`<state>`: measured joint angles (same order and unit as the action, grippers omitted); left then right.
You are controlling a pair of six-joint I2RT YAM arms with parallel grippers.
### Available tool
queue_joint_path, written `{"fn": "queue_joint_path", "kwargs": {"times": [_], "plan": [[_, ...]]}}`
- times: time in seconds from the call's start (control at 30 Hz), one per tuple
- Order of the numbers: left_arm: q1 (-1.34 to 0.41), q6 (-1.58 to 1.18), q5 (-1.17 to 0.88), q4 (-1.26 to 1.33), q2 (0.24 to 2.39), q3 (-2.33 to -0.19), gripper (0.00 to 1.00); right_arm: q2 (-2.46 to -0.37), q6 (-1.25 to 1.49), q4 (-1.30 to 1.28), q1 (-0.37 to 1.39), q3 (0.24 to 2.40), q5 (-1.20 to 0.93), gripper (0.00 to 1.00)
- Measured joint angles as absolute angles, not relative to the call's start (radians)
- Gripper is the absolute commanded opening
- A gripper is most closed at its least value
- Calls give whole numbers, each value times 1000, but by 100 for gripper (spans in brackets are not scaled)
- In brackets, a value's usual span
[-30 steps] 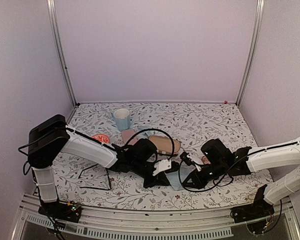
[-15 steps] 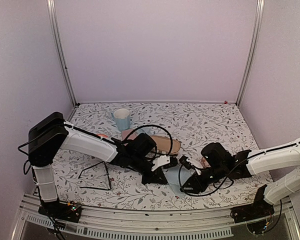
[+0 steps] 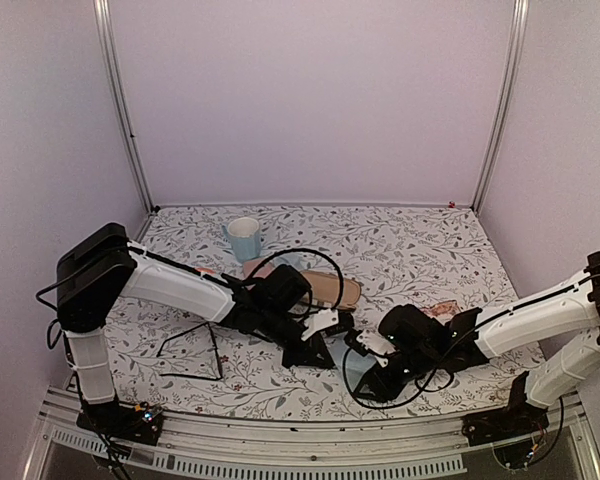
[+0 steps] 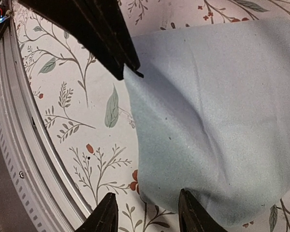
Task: Organize the sunglasses
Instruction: Pick up the glasses cleaning cloth from the center of the board.
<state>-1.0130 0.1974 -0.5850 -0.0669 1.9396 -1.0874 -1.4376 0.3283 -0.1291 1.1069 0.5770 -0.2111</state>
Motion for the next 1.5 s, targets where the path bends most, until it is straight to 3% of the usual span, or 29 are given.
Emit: {"fn": "queue_joint_path", "kwargs": {"times": [0.53, 0.87, 1.1, 1.5], "plan": [[-1008, 186, -611, -66, 1940, -1085, 0, -1596, 379, -247, 1274, 751, 57, 27], [-1003, 175, -618, -63, 1940, -1050, 0, -1654, 424, -294, 1337, 812, 196, 1], [-994, 167, -616, -49, 1933, -1021, 0, -1615, 434, -303, 1340, 784, 201, 0], [-990, 152, -602, -52, 1800, -973, 0, -1316, 402, -315, 1258, 702, 133, 0]]}}
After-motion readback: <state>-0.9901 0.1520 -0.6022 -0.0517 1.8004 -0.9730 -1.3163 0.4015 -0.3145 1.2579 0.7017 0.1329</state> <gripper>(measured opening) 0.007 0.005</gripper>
